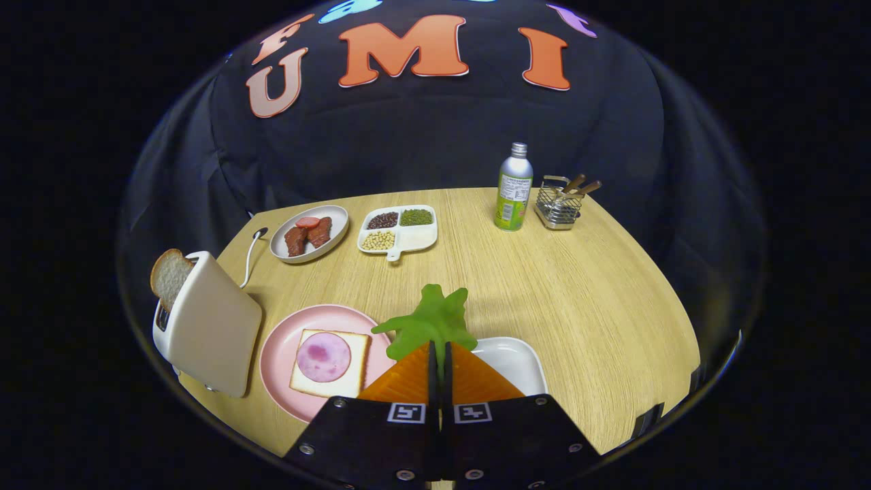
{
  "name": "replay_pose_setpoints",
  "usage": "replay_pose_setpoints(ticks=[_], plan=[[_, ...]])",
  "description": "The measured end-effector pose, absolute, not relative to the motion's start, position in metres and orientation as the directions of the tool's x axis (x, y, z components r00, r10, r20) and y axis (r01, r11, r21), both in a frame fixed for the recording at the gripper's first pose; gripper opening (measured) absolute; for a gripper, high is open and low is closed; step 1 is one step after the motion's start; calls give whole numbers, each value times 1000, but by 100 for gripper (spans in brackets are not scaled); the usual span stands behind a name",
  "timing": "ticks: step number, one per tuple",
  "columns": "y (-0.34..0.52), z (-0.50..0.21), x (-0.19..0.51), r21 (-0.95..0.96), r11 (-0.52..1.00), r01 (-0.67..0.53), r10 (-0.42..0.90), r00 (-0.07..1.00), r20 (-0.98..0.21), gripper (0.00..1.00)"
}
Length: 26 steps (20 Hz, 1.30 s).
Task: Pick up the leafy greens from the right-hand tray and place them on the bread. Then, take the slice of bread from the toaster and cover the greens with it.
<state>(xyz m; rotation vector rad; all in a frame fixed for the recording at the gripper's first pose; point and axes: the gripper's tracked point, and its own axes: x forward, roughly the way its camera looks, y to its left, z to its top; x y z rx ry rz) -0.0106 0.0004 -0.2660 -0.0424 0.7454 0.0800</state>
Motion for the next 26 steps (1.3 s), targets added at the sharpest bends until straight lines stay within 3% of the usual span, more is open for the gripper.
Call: replay_pose_setpoints(ticks=[15, 26], plan=[[112, -287, -20, 25, 967, -255, 196, 674, -712, 1], [127, -321, -35, -13, 967, -254, 155, 629, -762, 3]])
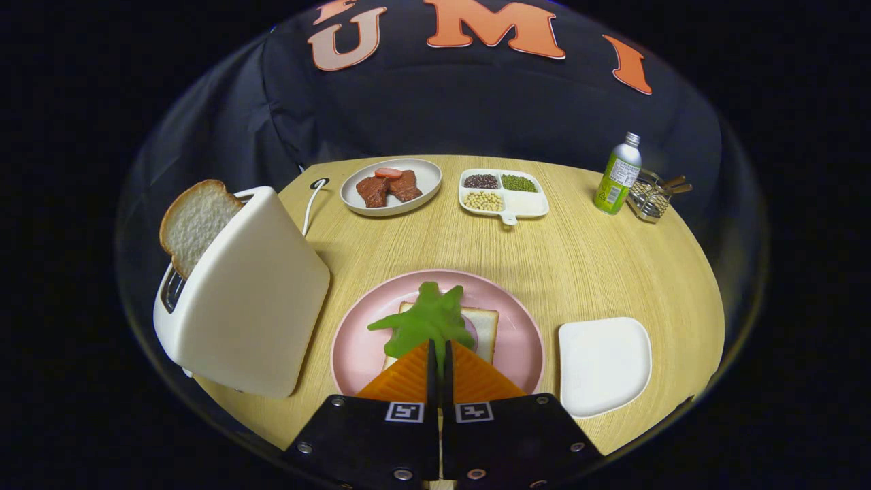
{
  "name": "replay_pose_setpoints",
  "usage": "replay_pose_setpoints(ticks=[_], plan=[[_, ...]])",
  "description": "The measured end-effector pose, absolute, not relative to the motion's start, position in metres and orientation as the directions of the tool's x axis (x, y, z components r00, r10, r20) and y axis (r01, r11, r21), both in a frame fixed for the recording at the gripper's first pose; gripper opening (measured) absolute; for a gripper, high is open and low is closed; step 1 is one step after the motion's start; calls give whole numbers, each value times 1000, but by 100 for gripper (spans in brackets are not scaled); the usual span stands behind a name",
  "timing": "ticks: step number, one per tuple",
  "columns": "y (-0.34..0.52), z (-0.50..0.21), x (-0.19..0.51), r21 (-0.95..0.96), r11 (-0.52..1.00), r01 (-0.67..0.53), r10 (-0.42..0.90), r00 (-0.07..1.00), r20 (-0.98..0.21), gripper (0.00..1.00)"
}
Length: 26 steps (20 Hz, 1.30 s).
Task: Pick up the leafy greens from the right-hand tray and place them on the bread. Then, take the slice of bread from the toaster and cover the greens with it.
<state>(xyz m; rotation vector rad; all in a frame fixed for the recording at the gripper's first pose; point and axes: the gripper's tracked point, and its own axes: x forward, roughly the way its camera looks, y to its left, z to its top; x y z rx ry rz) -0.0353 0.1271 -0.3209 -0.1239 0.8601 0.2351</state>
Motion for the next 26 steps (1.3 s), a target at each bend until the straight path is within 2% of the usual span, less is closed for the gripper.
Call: replay_pose_setpoints(ticks=[2, 8, 9, 14, 15, 17, 18, 26], plan=[[125, -322, -35, -31, 970, -243, 134, 633, -762, 3], [116, -324, -37, -79, 974, -210, 76, 640, -765, 24], [114, -324, -37, -86, 977, -195, 61, 643, -763, 36], [113, -310, -33, -90, 985, -149, 35, 674, -738, 67], [114, -306, -32, -91, 986, -143, 32, 683, -730, 78], [116, -297, -29, -90, 987, -130, 27, 699, -714, 93], [119, -292, -29, -88, 988, -126, 27, 705, -709, 97], [159, -217, -15, -93, 985, -147, 64, 803, -592, 98]])
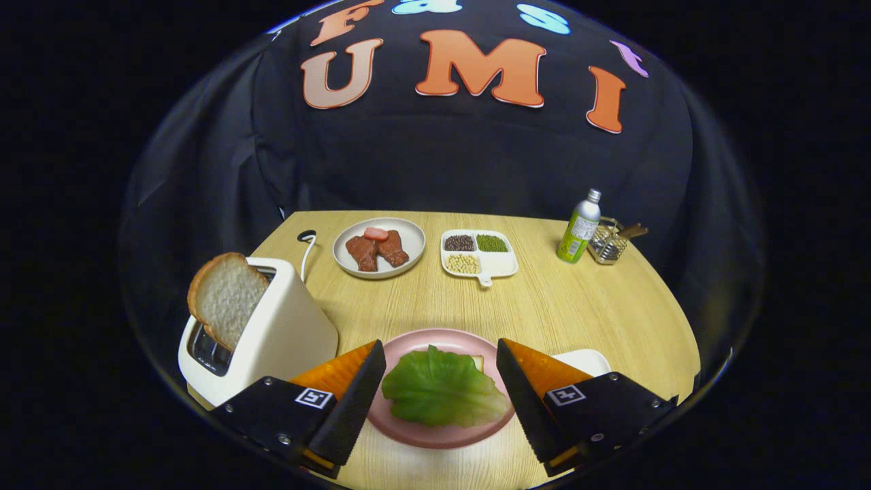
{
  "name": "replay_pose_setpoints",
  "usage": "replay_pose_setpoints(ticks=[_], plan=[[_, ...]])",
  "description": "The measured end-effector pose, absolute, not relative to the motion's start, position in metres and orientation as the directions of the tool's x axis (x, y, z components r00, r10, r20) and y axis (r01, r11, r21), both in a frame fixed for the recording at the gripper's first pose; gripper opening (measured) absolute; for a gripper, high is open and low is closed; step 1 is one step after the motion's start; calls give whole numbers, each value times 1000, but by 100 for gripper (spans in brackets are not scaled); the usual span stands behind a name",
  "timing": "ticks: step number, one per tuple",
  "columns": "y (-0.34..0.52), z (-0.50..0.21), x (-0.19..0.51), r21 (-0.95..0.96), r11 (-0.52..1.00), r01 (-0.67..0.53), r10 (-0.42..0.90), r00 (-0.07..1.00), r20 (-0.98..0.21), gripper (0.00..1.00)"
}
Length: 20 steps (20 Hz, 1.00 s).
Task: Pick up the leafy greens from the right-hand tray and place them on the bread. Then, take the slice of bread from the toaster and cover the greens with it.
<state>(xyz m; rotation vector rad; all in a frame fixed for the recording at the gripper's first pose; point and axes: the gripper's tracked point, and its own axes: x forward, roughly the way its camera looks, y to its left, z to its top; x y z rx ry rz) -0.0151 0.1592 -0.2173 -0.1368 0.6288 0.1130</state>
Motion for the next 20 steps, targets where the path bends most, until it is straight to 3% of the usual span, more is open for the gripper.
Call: replay_pose_setpoints(ticks=[14, 20], plan=[[279, -141, -31, -9, 960, -279, 243, 852, -463, 98], [320, -150, -39, -23, 943, -332, 284, 838, -467, 98]])
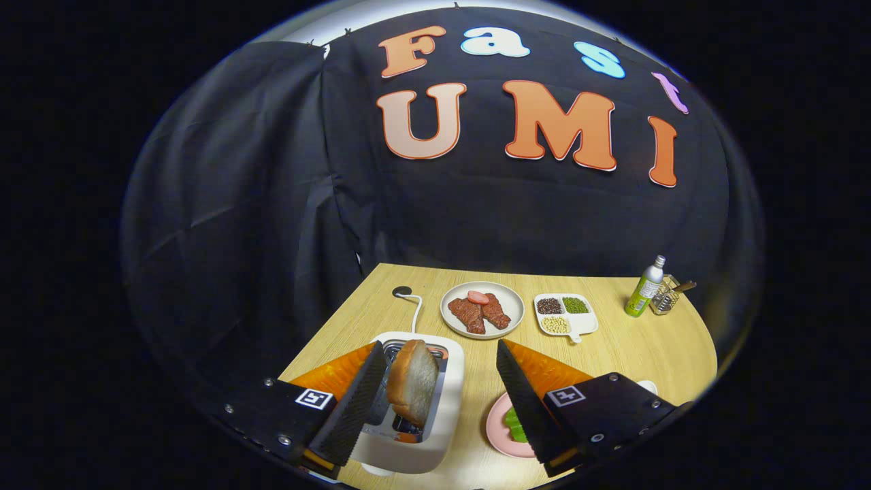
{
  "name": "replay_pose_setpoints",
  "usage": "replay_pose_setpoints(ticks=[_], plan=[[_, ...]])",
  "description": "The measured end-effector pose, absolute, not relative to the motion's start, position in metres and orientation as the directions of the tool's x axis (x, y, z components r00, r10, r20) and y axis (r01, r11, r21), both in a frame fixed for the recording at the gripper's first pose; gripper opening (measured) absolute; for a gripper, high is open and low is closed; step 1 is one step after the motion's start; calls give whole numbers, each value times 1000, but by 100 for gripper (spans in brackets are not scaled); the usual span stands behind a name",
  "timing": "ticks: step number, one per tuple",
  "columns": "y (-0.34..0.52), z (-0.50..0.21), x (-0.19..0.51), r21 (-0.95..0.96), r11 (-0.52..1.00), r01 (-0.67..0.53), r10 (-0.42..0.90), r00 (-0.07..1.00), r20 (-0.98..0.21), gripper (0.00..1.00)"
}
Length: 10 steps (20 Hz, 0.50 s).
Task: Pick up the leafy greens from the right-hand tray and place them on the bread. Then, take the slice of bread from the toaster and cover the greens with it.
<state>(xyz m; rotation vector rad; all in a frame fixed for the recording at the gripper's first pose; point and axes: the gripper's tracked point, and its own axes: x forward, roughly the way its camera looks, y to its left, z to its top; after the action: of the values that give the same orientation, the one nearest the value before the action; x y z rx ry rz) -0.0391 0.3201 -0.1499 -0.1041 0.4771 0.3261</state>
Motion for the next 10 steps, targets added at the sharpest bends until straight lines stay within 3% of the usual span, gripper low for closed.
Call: replay_pose_setpoints(ticks=[6, 10], plan=[[335, -178, -44, -45, 938, -343, 273, 814, -513, 98], [340, -200, -47, -60, 935, -348, 259, 790, -556, 82]])
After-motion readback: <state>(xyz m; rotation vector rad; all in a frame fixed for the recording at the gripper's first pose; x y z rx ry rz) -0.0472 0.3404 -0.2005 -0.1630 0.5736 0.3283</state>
